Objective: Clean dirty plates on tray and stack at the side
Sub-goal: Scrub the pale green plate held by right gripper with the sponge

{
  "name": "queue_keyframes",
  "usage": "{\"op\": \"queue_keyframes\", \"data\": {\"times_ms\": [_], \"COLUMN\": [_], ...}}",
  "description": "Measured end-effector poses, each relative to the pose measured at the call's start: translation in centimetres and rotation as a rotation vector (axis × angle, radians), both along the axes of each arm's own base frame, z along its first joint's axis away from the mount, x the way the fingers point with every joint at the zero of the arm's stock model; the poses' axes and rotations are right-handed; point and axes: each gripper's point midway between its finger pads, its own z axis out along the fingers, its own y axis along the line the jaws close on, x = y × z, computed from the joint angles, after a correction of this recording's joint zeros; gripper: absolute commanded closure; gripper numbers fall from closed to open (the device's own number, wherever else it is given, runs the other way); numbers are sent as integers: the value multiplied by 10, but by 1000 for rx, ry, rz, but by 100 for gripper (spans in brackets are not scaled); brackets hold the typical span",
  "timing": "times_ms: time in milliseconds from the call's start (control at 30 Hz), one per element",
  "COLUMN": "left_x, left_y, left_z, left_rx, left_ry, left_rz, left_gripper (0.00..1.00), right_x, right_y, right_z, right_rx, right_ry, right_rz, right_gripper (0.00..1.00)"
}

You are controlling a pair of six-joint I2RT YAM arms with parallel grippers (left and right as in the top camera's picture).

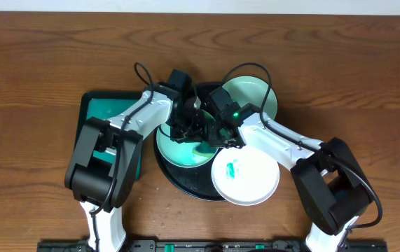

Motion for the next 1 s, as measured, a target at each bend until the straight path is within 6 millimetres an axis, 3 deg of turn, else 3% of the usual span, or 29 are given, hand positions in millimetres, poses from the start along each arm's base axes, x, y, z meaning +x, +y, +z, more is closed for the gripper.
{"op": "queue_keyframes", "data": {"times_ms": [200, 533, 633, 800, 1000], "left_x": [-3, -14, -14, -13, -11], "left_y": [18, 96, 109, 120, 110], "left_z": [-3, -4, -5, -5, -5], "left_rx": [97, 422, 513, 640, 623], "left_ry": [52, 123, 116, 80, 41], "left_rz": [58, 157, 182, 207, 155], "left_gripper": [93, 93, 93, 93, 93], "right_x": [-1, -7, -7, -7, -6], "right_y": [0, 10, 10, 10, 10], "right_z": [0, 1, 1, 1, 1], "right_rx": [-2, 36, 36, 36, 37], "right_ry": [3, 21, 21, 22, 20], "right_rz": [0, 22, 22, 22, 22], "right_gripper": [99, 99, 99, 99, 99]}}
